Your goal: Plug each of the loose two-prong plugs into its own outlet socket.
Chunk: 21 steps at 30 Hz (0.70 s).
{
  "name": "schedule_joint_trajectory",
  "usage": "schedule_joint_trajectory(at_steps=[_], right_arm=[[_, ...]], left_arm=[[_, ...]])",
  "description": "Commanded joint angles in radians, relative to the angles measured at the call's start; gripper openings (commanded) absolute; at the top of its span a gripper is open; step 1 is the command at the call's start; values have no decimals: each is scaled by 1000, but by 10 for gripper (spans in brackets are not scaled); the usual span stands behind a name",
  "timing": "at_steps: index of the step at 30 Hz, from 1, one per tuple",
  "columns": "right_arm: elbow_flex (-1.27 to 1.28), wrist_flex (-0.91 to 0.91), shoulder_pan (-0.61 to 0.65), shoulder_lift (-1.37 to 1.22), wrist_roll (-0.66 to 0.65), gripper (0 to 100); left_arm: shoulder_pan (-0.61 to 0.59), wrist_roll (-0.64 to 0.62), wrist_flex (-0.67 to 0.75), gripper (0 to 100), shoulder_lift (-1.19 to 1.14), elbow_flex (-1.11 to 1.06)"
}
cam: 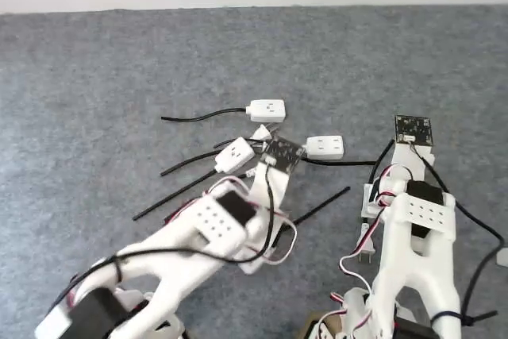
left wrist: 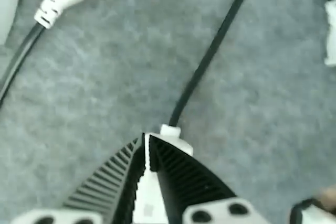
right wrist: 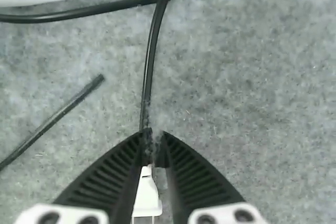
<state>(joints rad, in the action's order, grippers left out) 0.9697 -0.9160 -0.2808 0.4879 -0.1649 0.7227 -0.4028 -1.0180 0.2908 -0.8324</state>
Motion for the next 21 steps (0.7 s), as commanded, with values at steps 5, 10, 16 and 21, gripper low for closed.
schedule_joint_trajectory(at_steps=[5,10,16,21], right_arm=[[-6,21,-2,22,-14,11],[-6,21,-2,22,-14,11],[-6,21,-2,22,-14,11],[-6,22,-2,22,-14,11]], left_arm=[[21,-6,-3,14,153,-39],[-51,28,-14,15,189,-36],[-49,405,-212,171,255,-47],[-43,427,-160,246,350,-140]])
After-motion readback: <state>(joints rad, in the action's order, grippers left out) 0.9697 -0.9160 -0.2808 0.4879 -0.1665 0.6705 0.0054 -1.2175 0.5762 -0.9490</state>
